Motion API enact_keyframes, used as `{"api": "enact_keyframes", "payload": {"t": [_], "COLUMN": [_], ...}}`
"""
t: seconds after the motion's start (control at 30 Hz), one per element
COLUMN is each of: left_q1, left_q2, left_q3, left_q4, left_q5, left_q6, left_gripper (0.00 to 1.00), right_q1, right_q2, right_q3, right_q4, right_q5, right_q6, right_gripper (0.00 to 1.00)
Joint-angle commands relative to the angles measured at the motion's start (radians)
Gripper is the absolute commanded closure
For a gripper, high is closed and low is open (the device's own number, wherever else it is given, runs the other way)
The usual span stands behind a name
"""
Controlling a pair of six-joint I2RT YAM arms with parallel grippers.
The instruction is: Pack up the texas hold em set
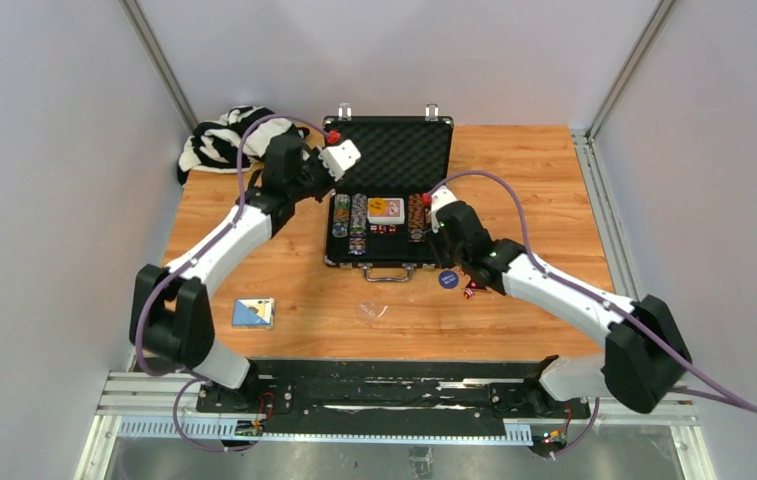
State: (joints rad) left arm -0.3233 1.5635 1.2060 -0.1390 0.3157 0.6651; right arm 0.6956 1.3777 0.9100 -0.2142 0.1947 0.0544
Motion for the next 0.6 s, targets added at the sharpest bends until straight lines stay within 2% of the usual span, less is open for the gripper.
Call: {"api": "enact_keyframes", "payload": {"t": [0.0,0.07,0.1,0.17,0.27,0.33,0.37,0.43,0.5,0.53,0.57], "left_q1": [-0.079,-0.172,-0.215,-0.311,-0.413,-0.447,-0.453,-0.454,-0.454,-0.454,-0.454], "left_q2": [-0.17,-0.278,-0.319,-0.384,-0.406,-0.397,-0.398,-0.423,-0.465,-0.499,-0.55], "left_q3": [-0.193,-0.319,-0.365,-0.464,-0.552,-0.587,-0.607,-0.663,-0.73,-0.747,-0.756], "left_q4": [0.521,0.684,0.728,0.847,0.963,0.967,0.966,0.975,1.031,1.004,0.917], "left_q5": [-0.206,-0.509,-0.624,-0.812,-0.996,-1.094,-1.115,-1.117,-1.147,-1.196,-1.187], "left_q6": [-0.332,-0.437,-0.428,-0.338,-0.099,-0.028,-0.042,-0.128,-0.316,-0.457,-0.507], "left_gripper": [0.7,0.73,0.73,0.73,0.68,0.58,0.55,0.56,0.59,0.57,0.56], "right_q1": [-0.012,-0.025,-0.033,-0.042,-0.043,-0.043,-0.043,-0.057,-0.088,-0.108,-0.128], "right_q2": [-0.11,-0.124,-0.122,-0.112,-0.108,-0.14,-0.162,-0.203,-0.238,-0.251,-0.262], "right_q3": [-0.089,-0.112,-0.119,-0.122,-0.137,-0.173,-0.189,-0.213,-0.231,-0.237,-0.242], "right_q4": [0.108,0.108,0.108,0.107,0.137,0.18,0.188,0.185,0.175,0.163,0.151], "right_q5": [0.072,0.011,-0.041,-0.139,-0.248,-0.231,-0.194,-0.107,-0.07,-0.063,-0.069], "right_q6": [0.058,0.098,0.114,0.146,0.184,0.21,0.221,0.241,0.245,0.248,0.25], "right_gripper": [0.66,0.51,0.47,0.45,0.45,0.45,0.46,0.46,0.45,0.44,0.44]}}
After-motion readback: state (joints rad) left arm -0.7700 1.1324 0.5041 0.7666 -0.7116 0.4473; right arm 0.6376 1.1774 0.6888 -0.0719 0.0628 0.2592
